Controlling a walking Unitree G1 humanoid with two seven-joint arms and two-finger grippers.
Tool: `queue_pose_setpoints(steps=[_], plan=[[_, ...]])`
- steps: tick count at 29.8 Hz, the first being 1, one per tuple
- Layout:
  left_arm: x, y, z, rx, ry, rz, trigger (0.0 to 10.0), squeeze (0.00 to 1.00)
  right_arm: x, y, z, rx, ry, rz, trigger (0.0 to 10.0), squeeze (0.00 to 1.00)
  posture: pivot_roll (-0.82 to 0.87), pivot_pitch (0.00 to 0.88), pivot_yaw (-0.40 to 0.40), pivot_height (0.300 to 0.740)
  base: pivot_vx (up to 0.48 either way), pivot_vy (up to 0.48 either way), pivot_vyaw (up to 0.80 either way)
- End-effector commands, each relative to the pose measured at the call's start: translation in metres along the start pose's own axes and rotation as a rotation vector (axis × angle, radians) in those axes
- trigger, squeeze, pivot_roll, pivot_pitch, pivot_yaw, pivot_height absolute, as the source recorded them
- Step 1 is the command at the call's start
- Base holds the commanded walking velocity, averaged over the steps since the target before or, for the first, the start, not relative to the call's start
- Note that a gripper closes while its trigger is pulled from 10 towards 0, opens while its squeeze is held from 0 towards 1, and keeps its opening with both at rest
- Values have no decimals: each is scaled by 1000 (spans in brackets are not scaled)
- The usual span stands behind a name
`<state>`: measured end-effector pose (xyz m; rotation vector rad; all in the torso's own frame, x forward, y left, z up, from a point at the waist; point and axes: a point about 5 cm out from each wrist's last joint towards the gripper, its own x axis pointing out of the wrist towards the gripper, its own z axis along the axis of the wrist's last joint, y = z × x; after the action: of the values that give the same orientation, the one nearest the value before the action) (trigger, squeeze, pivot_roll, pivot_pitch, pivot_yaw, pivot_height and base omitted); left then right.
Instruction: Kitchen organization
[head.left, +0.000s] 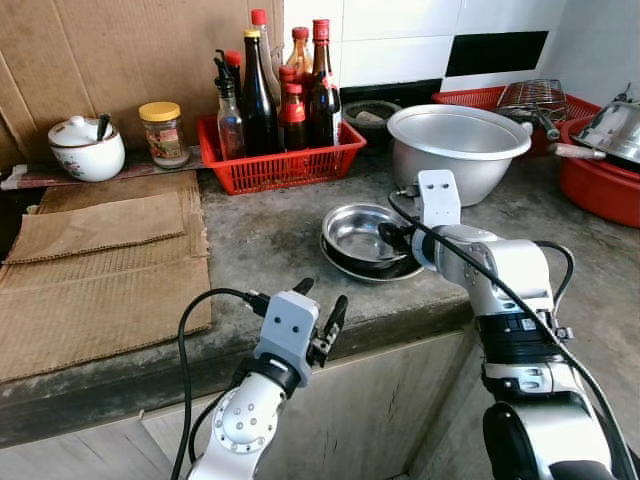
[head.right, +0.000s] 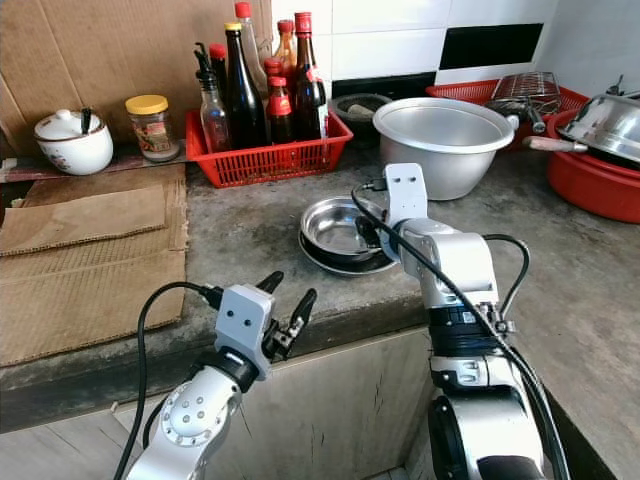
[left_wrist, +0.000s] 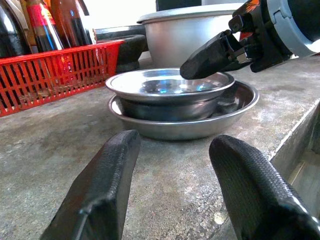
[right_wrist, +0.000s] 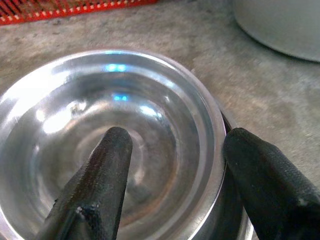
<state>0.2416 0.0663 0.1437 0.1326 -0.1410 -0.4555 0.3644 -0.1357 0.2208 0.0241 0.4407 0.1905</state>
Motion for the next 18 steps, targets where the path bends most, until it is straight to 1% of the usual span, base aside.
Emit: queue_pose_setpoints(steps=[1,5,12,15,18], plan=[[0,-1,1,5,-7,3,10000,0,0,1,3,10,18,13,10000,0,15,0,-52,740,0,0,0],[0,-1,1,6,-9,1,10000,0,-2,-4,10,34,-7,2,10000,0,14,0,-50,740,0,0,0],[1,-1,1,7,-10,-2,10000,0,-5,-4,19,40,-38,22,10000,0,14,0,-47,740,0,0,0],[1,-1,1,5,-12,-3,10000,0,-6,-4,21,46,-44,27,10000,0,15,0,-46,740,0,0,0],[1,0,1,8,-12,-3,10000,0,-6,-2,18,38,-27,48,10000,0,13,0,-44,740,0,0,0]])
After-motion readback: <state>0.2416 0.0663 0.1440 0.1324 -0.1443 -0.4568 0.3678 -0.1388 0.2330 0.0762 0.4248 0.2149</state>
